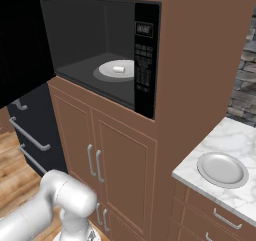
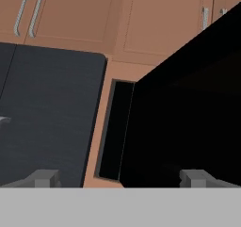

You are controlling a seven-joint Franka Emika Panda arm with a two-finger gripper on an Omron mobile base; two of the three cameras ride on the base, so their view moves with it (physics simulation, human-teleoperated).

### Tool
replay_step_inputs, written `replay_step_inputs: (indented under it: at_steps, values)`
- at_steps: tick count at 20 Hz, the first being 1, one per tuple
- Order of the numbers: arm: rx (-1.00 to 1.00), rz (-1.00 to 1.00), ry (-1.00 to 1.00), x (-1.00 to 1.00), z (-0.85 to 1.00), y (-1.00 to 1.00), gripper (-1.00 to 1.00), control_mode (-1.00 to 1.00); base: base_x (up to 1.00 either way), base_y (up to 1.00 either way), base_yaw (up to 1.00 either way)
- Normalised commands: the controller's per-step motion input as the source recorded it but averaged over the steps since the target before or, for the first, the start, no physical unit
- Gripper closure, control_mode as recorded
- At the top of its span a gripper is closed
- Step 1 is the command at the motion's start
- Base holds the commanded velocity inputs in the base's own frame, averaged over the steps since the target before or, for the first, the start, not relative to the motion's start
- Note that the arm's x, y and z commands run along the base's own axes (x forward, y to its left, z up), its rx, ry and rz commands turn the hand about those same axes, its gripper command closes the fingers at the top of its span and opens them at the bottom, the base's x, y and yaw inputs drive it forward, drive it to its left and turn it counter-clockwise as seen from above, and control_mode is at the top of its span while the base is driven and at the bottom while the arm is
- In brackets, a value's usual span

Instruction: Pick the marshmallow from the counter and place it in the microwave. Then turn on the microwave.

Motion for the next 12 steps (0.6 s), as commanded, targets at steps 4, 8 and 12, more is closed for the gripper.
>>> replay_step_inputs:
  at_steps: [4,8,12]
  values:
    - [0.00,0.00,0.00,0.00,-0.04,-0.04,-1.00,-1.00,0.00,0.00,0.00]
    - [0.00,0.00,0.00,0.00,0.00,-0.25,-1.00,-1.00,0.00,0.00,0.00]
    - [0.00,0.00,0.00,0.00,0.00,-0.36,-1.00,-1.00,0.00,0.00,0.00]
